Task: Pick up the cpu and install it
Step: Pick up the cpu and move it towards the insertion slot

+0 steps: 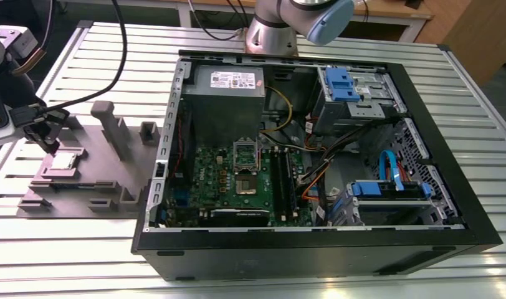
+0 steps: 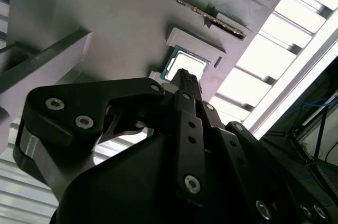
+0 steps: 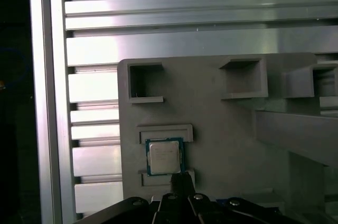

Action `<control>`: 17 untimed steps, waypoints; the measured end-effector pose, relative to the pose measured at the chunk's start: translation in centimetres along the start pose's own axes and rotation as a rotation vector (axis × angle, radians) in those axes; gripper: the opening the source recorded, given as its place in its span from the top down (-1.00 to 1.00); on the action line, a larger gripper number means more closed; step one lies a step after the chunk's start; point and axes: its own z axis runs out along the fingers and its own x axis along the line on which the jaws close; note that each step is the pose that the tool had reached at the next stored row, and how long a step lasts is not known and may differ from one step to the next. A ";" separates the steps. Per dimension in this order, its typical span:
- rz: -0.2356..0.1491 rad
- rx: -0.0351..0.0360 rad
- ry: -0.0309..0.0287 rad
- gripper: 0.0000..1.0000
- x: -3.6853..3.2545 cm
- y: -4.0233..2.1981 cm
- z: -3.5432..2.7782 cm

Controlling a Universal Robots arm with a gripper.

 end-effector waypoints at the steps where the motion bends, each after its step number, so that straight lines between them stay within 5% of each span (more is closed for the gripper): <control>1: 0.000 -0.0001 -0.0001 0.80 0.00 0.00 0.08; 11: 0.000 0.0002 0.0002 0.80 0.32 -0.04 1.23; 17: 0.000 -0.0005 0.0003 0.80 0.33 -0.02 1.27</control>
